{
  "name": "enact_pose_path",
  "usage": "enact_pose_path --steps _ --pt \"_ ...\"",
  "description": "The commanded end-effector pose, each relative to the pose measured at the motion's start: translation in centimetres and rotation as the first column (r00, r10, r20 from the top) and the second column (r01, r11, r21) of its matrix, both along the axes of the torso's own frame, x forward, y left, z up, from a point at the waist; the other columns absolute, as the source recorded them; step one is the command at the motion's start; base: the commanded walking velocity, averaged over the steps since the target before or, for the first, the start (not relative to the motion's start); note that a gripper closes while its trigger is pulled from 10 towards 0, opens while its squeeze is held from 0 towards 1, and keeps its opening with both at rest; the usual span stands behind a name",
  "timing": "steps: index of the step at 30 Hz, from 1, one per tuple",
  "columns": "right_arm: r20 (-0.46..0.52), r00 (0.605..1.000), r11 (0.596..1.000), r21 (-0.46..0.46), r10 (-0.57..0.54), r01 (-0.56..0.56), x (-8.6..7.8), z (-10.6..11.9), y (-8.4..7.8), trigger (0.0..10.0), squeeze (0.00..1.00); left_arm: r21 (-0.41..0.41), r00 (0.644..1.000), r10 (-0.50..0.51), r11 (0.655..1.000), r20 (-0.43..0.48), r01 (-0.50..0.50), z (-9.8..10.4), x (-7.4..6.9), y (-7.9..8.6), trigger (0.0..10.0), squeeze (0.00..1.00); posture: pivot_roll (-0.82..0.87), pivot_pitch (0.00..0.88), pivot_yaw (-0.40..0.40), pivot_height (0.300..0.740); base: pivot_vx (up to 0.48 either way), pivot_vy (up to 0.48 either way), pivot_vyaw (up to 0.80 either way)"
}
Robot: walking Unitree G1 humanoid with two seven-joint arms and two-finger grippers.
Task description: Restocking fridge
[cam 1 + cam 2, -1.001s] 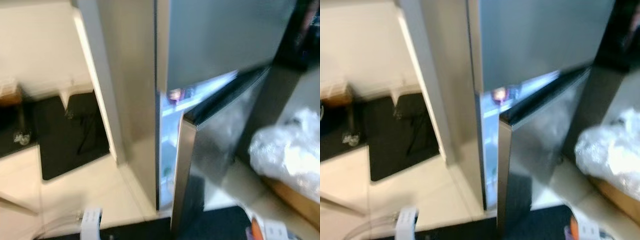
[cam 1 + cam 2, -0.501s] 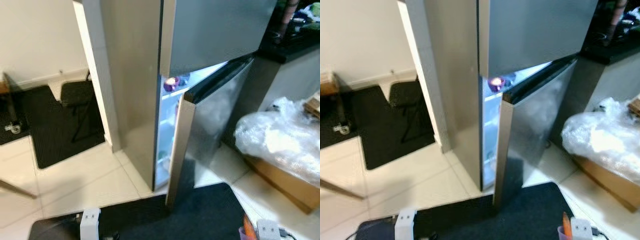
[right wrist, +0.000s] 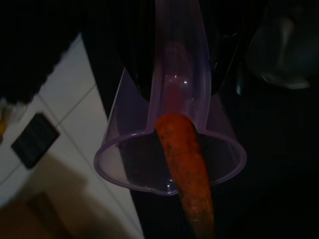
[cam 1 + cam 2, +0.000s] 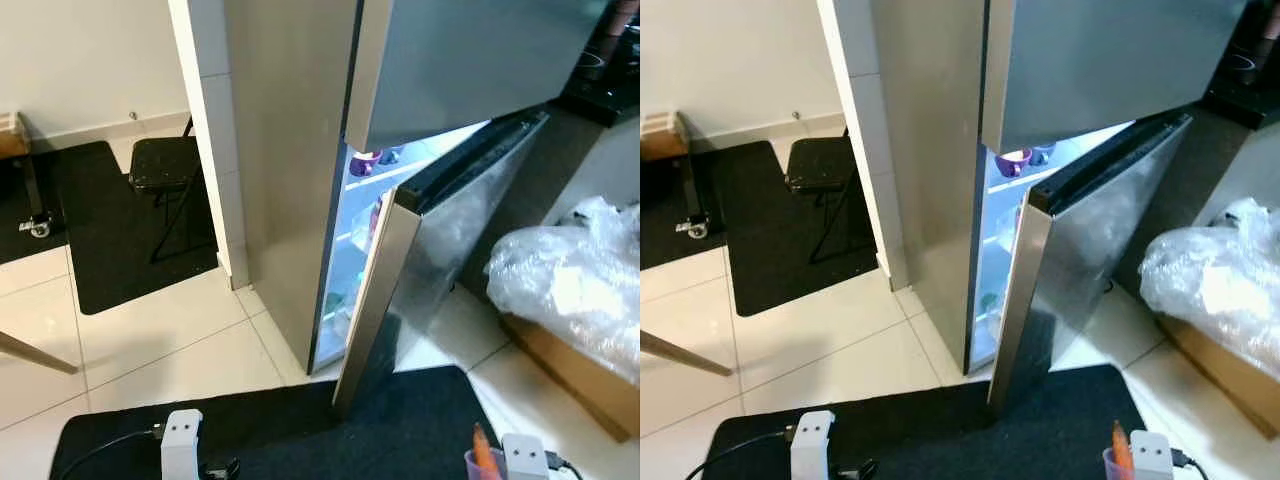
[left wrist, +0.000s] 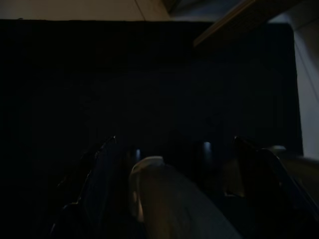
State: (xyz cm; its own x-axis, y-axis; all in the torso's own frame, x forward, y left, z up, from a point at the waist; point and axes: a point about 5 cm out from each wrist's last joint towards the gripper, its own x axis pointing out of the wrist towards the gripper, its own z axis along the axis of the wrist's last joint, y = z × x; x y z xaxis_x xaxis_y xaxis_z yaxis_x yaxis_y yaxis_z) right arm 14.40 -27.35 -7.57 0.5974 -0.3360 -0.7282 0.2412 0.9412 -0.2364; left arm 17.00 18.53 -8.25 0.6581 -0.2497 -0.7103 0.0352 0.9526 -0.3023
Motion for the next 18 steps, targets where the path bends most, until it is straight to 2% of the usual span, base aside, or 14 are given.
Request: enact_pose_path --steps 1,4,12,18 --pt "0.007 1.0 1.0 -0.018 0.001 -0.001 0.0 0.2 -0.5 10.0 0.0 -0.012 1.0 -0.017 1.0 -0.015 0.017 -0.2 -0.3 -0.7 10.0 0.0 0.05 0.0 -0.017 0.74 0.0 -0.458 0.0" --pt "0.008 1.0 1.0 -0.019 0.002 -0.002 0.1 0.2 -0.5 10.0 0.0 -0.013 1.0 -0.027 1.0 -0.01 0.026 -0.2 -0.2 -0.8 10.0 0.0 0.05 0.0 -0.017 0.74 0.0 -0.371 0.0" --pt "0.005 1.0 1.0 -0.017 0.005 -0.005 0.0 0.2 -0.4 10.0 0.0 -0.011 1.0 -0.007 1.0 0.004 0.007 -0.1 0.0 -0.7 10.0 0.0 0.05 0.0 -0.017 0.74 0.0 0.0 0.0" --pt "0.008 1.0 1.0 -0.017 0.005 -0.005 0.0 0.2 -0.4 10.0 0.0 -0.013 0.996 0.018 1.0 0.089 -0.017 0.8 1.2 -0.2 10.0 0.0 0.05 0.0 -0.016 0.74 0.0 0.0 0.0"
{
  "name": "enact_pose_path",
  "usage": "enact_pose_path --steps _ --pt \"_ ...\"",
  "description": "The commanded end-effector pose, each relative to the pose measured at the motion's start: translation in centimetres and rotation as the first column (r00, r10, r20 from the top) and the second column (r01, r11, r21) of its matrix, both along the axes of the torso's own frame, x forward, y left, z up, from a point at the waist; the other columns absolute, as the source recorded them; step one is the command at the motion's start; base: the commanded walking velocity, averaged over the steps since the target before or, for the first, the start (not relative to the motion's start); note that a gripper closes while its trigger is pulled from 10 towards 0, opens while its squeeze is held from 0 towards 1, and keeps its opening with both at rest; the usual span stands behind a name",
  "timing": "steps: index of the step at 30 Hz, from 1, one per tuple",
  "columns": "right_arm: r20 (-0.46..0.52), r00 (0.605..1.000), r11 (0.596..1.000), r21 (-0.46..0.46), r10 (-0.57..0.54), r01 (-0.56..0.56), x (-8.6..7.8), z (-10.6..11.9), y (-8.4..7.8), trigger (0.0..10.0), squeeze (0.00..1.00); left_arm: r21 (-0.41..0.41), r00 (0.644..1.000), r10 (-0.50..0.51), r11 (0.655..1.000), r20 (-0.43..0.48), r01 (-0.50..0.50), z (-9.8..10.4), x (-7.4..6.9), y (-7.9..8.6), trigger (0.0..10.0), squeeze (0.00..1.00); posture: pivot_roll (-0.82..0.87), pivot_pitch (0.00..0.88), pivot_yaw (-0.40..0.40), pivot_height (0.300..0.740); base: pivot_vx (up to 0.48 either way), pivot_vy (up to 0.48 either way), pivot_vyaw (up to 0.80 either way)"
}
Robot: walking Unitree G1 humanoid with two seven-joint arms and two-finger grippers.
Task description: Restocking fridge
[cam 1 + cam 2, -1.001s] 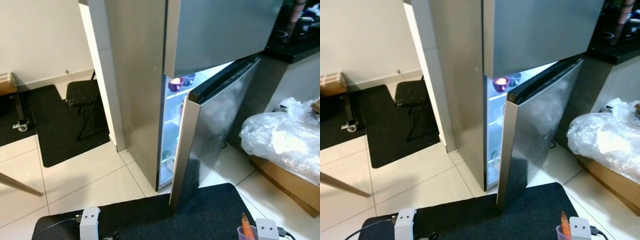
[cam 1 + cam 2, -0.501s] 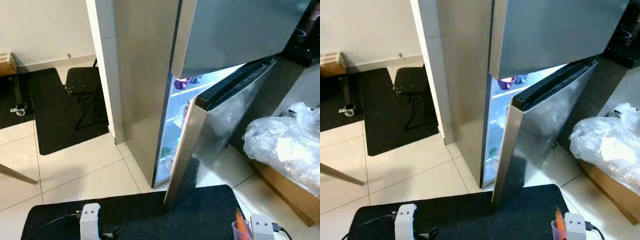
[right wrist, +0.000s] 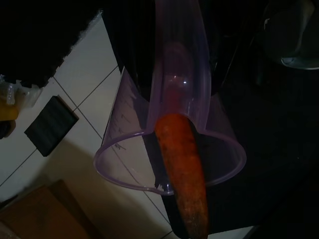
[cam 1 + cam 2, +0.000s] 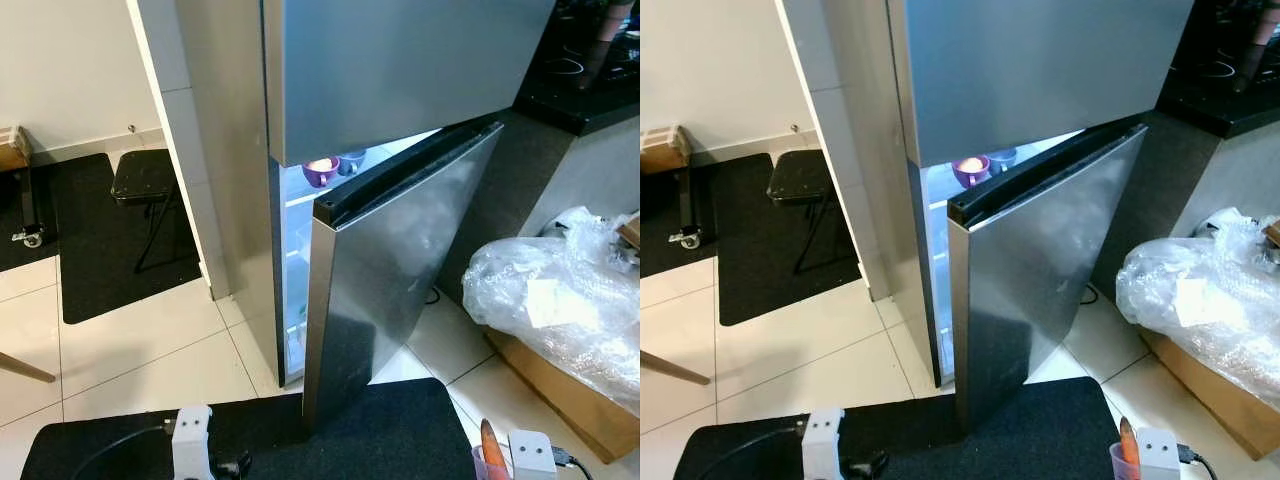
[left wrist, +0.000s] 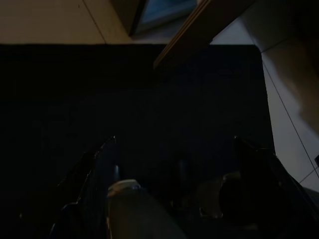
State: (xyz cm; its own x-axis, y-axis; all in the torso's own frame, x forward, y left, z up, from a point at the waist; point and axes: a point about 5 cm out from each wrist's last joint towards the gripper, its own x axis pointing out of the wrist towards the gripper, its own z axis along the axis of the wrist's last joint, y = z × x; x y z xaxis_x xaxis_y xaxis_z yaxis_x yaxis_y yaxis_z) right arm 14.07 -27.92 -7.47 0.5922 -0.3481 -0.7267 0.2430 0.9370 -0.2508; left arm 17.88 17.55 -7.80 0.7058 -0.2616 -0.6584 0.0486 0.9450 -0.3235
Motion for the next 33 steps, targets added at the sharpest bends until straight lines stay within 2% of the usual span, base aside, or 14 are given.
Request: enact_pose_path --steps 1,11,15,16,17,18,20,24,25,28,29,30,31,33 --pt "0.013 1.0 1.0 -0.003 0.007 -0.007 0.3 0.1 0.1 10.0 0.0 0.001 0.997 0.015 1.0 0.082 -0.015 1.0 1.4 0.9 10.0 0.0 0.05 0.0 -0.016 0.74 0.0 0.0 0.0" --pt "0.01 1.0 1.0 -0.003 0.006 -0.006 0.2 0.1 0.1 10.0 0.0 -0.008 0.96 -0.002 1.0 0.28 0.005 4.0 5.3 1.5 10.0 0.0 0.05 0.0 -0.01 0.74 0.0 0.0 0.0" --pt "0.012 1.0 1.0 -0.003 0.006 -0.006 0.1 0.1 0.1 10.0 0.0 -0.084 0.904 -0.017 0.995 0.427 0.059 6.4 7.8 0.7 10.0 0.0 0.05 0.0 -0.01 0.74 0.0 0.0 0.0" --pt "0.012 1.0 1.0 -0.003 0.006 -0.006 0.1 0.1 0.1 10.0 0.0 -0.084 0.904 -0.017 0.995 0.427 0.059 6.4 7.8 0.7 10.0 0.0 0.05 0.0 -0.01 0.74 0.0 0.0 0.0" --pt "0.012 1.0 1.0 -0.004 0.006 -0.006 0.1 0.1 0.1 10.0 0.0 -0.107 0.888 -0.026 0.991 0.46 0.084 7.0 8.4 0.4 10.0 0.0 0.05 0.0 -0.012 0.74 0.0 0.0 0.0" --pt "0.013 1.0 1.0 -0.005 0.007 -0.007 0.1 0.1 0.0 10.0 0.0 -0.14 0.841 -0.056 0.978 0.539 0.155 8.5 9.7 -0.5 10.0 0.0 0.04 0.0 -0.012 0.74 0.0 0.0 0.0" --pt "0.012 1.0 1.0 -0.006 0.007 -0.007 0.1 0.1 0.0 10.0 0.0 -0.144 0.818 -0.066 0.973 0.571 0.18 9.2 10.3 -0.8 10.0 0.0 0.04 0.0 -0.012 0.74 0.0 0.0 0.0" --pt "0.014 1.0 1.0 -0.007 0.007 -0.007 0.0 0.1 -0.1 10.0 0.0 -0.108 0.683 -0.102 0.96 0.723 0.258 13.6 13.5 -2.5 10.0 0.0 0.04 0.0 -0.009 0.74 0.0 0.0 0.0" --pt "0.014 1.0 1.0 -0.007 0.007 -0.007 0.0 0.1 -0.1 10.0 0.0 -0.108 0.683 -0.102 0.96 0.723 0.258 13.6 13.5 -2.5 10.0 0.0 0.04 0.0 -0.009 0.74 0.0 0.0 0.0" --pt "0.015 1.0 1.0 -0.003 0.007 -0.007 -0.2 0.0 0.1 10.0 0.0 -0.066 0.599 -0.115 0.96 0.793 0.271 16.3 15.3 -3.4 10.0 0.0 0.03 0.0 0.0 0.74 0.0 0.0 0.0" --pt "0.015 1.0 1.0 -0.003 0.007 -0.007 -0.2 0.0 0.1 10.0 0.0 -0.066 0.599 -0.115 0.96 0.793 0.271 16.3 15.3 -3.4 10.0 0.0 0.03 0.0 0.0 0.74 0.0 0.0 0.0" --pt "0.014 1.0 1.0 0.001 0.008 -0.008 -0.4 -0.1 0.3 10.0 0.0 -0.046 0.554 -0.115 0.962 0.824 0.269 17.8 16.1 -3.7 10.0 0.0 0.02 0.0 0.006 0.74 0.0 0.0 0.0" --pt "0.014 1.0 1.0 0.001 0.008 -0.008 -0.4 -0.1 0.3 10.0 0.0 -0.046 0.554 -0.115 0.962 0.824 0.269 17.8 16.1 -3.7 10.0 0.0 0.02 0.0 0.006 0.74 0.0 0.0 0.0" --pt "0.013 1.0 1.0 0.005 0.01 -0.01 -0.8 -0.3 0.5 10.0 0.0 -0.039 0.515 -0.103 0.965 0.851 0.259 19.2 16.8 -3.7 10.0 0.0 0.02 0.004 0.013 0.74 0.0 0.0 0.0"
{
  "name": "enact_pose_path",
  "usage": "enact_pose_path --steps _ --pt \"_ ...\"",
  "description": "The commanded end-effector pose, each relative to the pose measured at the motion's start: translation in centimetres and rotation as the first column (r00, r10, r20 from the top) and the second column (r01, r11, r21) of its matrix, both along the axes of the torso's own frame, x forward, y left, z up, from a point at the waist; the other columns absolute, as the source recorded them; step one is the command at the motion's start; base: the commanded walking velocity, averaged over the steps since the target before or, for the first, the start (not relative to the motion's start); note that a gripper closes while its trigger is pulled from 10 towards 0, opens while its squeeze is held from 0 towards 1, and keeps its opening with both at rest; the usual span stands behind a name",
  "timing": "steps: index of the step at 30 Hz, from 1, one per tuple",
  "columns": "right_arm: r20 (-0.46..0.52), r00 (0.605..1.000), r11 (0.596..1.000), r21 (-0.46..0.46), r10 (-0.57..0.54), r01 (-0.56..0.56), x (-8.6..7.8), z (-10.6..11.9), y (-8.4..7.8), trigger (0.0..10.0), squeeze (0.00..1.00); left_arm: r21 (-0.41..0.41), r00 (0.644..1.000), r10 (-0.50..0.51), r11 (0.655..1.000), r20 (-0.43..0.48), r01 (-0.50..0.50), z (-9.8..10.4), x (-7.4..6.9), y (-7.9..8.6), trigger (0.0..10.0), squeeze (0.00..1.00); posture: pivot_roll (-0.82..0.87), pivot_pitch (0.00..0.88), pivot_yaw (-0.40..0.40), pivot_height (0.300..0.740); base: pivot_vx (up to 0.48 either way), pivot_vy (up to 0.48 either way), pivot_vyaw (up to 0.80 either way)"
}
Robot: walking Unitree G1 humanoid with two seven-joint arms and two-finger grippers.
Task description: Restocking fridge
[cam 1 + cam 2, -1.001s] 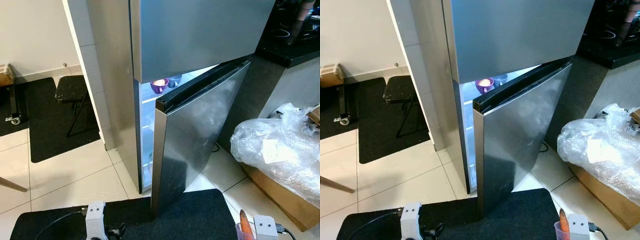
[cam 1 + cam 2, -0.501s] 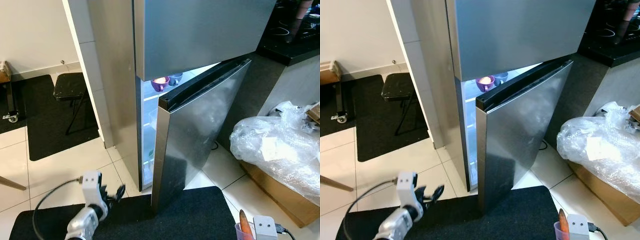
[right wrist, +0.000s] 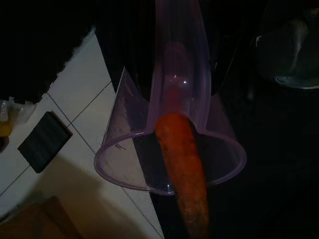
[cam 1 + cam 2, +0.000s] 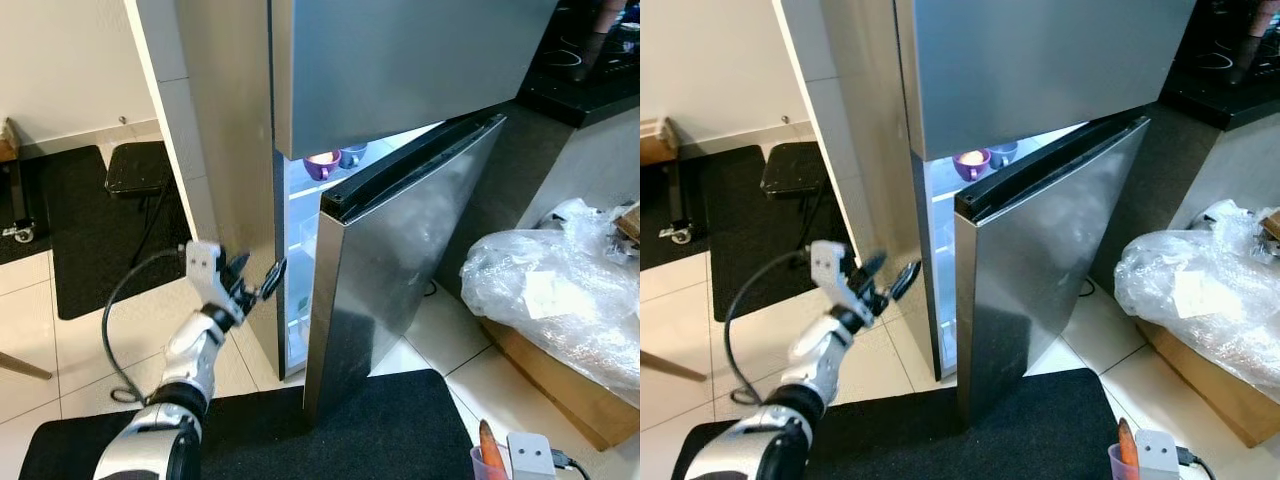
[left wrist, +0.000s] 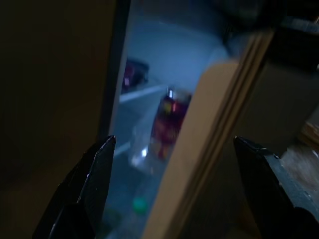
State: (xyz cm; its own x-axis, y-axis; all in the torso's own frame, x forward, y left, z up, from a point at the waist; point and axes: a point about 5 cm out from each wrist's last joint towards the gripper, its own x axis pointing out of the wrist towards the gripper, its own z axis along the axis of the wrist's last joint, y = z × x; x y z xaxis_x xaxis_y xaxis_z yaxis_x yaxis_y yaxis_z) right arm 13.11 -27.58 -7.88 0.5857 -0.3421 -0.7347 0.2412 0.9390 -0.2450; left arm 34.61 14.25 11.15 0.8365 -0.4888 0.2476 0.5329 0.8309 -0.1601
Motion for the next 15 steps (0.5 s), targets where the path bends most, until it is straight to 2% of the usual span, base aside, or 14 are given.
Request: enact_pose_path --steps 1,4,8,15 --pt "0.019 1.0 1.0 -0.002 0.011 -0.011 0.0 0.0 0.2 10.0 0.0 -0.011 0.999 0.011 1.0 0.036 -0.011 0.8 0.3 -0.3 10.0 0.0 0.01 0.014 0.017 0.74 0.0 0.0 0.0" --pt "0.008 1.0 1.0 0.003 0.015 -0.015 -0.7 -0.2 0.4 10.0 0.0 -0.012 0.994 0.063 0.998 0.087 -0.062 2.6 1.2 0.2 10.0 0.0 0.01 0.046 0.025 0.74 0.0 0.0 0.0" --pt "0.006 1.0 1.0 0.005 0.019 -0.019 -1.1 -0.4 0.5 10.0 0.0 -0.021 0.988 0.116 0.993 0.102 -0.114 3.8 1.9 0.7 10.0 0.0 0.01 0.073 0.035 0.74 0.0 0.0 0.0" --pt "0.012 1.0 1.0 0.006 0.02 -0.02 -1.4 -0.4 0.7 10.0 0.0 -0.019 0.986 0.15 0.989 0.069 -0.149 4.1 2.6 0.2 10.0 0.0 0.0 0.101 0.052 0.74 0.0 0.0 0.0"
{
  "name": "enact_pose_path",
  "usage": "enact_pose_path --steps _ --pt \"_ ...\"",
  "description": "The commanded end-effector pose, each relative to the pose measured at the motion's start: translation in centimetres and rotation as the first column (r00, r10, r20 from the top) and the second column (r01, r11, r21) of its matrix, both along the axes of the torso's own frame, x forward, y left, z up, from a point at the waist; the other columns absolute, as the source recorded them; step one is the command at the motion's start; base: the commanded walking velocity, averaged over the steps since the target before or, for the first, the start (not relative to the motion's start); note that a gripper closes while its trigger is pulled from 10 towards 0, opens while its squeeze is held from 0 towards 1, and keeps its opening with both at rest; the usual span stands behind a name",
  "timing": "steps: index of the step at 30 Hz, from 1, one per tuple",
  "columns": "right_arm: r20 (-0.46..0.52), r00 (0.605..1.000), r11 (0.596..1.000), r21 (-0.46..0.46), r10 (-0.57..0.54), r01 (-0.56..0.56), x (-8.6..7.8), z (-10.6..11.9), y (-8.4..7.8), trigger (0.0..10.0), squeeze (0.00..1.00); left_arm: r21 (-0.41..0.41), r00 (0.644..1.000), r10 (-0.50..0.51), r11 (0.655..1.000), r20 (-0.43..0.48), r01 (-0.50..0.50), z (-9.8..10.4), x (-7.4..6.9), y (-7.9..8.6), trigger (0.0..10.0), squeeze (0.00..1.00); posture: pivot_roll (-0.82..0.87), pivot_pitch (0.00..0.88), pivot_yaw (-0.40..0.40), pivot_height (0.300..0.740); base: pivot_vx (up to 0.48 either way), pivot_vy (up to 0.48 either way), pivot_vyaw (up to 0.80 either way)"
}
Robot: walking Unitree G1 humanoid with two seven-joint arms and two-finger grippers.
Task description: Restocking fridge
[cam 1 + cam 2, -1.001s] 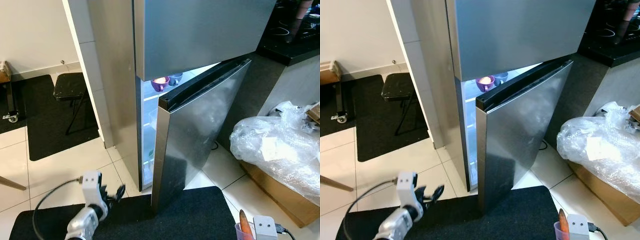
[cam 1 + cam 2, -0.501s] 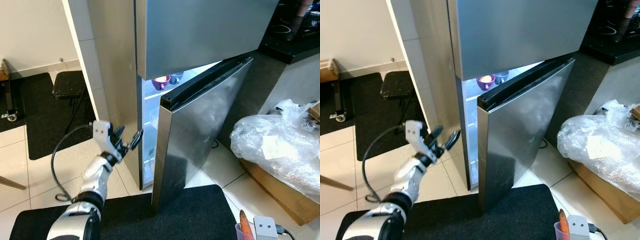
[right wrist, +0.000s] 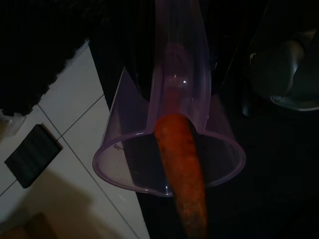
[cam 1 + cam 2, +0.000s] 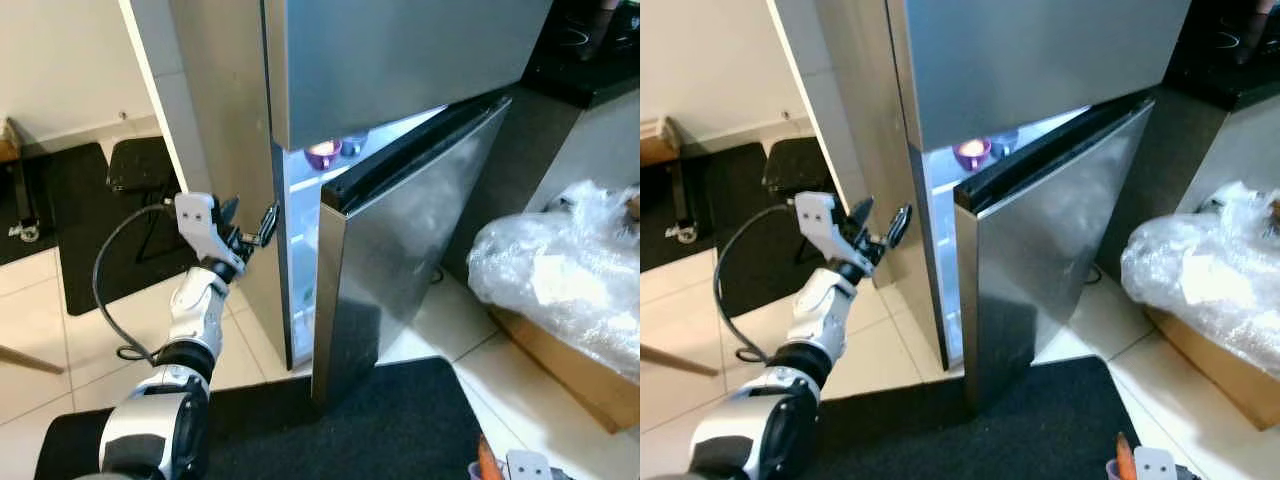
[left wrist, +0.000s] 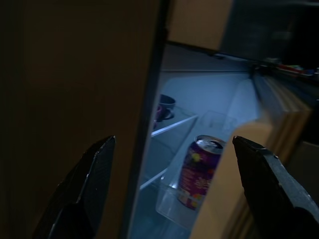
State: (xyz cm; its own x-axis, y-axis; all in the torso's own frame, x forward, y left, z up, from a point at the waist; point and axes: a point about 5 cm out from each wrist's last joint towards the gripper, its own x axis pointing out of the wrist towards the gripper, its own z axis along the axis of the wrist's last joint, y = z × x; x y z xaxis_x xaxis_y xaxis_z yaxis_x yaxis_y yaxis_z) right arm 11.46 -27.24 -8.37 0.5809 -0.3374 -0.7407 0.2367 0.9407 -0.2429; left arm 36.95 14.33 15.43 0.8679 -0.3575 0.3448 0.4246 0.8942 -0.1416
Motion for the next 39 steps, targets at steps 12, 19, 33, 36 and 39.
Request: enact_pose_path --steps 12,19,33,36,39 --pt "0.028 1.0 1.0 0.007 0.012 -0.013 -0.9 -0.2 0.8 10.0 0.0 0.066 0.991 -0.047 0.996 -0.123 0.056 -0.4 1.0 -2.6 6.9 0.0 -0.03 0.158 0.09 0.74 0.0 0.0 0.0" --pt "0.033 0.999 1.0 0.008 0.007 -0.007 -1.3 -0.3 0.9 10.0 0.0 0.081 0.988 -0.089 0.992 -0.128 0.1 0.1 1.2 -3.9 0.0 0.0 -0.04 0.177 0.103 0.74 0.0 0.0 0.0" --pt "0.044 0.999 1.0 0.008 0.006 -0.006 -1.7 -0.3 1.0 10.0 0.0 0.083 0.987 -0.097 0.991 -0.129 0.108 1.3 1.8 -5.3 10.0 0.0 -0.06 0.202 0.112 0.74 0.0 0.0 0.0" --pt "0.047 0.999 1.0 0.007 0.006 -0.006 -1.8 -0.3 1.0 10.0 0.0 0.077 0.981 -0.139 0.986 -0.132 0.15 1.5 1.8 -6.0 10.0 0.0 -0.07 0.205 0.115 0.74 0.0 0.0 0.0" --pt "0.048 0.999 1.0 0.007 0.005 -0.005 -1.9 -0.3 1.0 10.0 0.0 0.072 0.975 -0.179 0.979 -0.134 0.19 1.4 1.7 -6.7 10.0 0.0 -0.07 0.203 0.115 0.74 0.0 0.0 0.0"
